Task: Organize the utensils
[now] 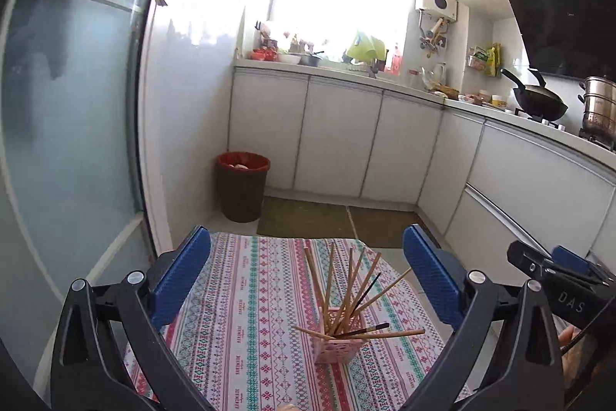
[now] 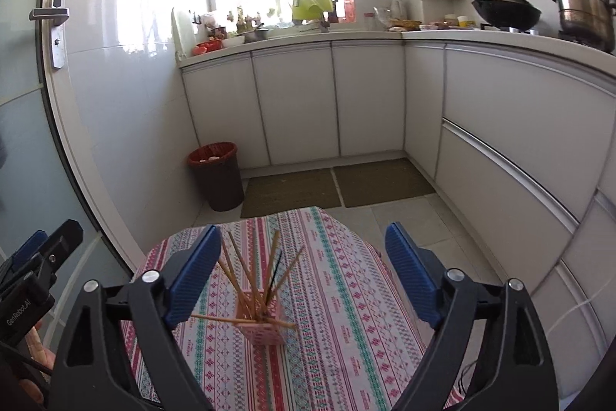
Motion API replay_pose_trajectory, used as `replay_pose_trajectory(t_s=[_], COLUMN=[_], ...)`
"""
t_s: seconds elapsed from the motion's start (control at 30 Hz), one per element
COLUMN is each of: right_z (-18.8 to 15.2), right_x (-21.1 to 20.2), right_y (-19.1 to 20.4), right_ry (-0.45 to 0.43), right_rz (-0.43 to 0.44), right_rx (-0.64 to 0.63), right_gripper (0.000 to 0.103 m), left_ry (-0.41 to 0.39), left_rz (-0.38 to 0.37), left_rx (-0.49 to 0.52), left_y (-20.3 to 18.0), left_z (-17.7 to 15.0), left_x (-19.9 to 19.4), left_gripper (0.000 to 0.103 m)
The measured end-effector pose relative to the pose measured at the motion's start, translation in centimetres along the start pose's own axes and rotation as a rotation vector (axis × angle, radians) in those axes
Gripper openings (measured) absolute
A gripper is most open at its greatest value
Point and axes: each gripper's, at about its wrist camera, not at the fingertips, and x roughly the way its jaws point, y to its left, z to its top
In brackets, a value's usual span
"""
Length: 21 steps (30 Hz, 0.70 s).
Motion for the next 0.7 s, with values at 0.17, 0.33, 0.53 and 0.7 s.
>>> replay_pose_trajectory(t_s=[0.17,0.33,0.53,0.7], right_z=[-3.6,-5.9,-7.1,-7.2], right_x=[-2.9,-4.5,-5.2,-5.0], right_y=[-1.1,-2.2,-2.3,-2.7], right_ry=[-0.033,0.035,0.058,0.082], right_rz=[-0.104,-0.110,-0.111,-0.106], right_rx=[0.001,0.026,0.009,0.028], right_gripper=[0.097,0.096,0.096,0.096], left_ry=[-0.026,0.051,0.101,0.130], left_rz=[0.016,-0.009,-0.033,-0.044], left_rx=[0.058,0.083,0.096,0.099], left_y=[-1.4,-2.2,-2.8,-2.9], left_z=[-2.9,-4.0,-4.5,-4.9], left_x=[-3.2,-3.9,-3.7,-3.3], left_gripper=[0.096,0.096,0.096,0.096])
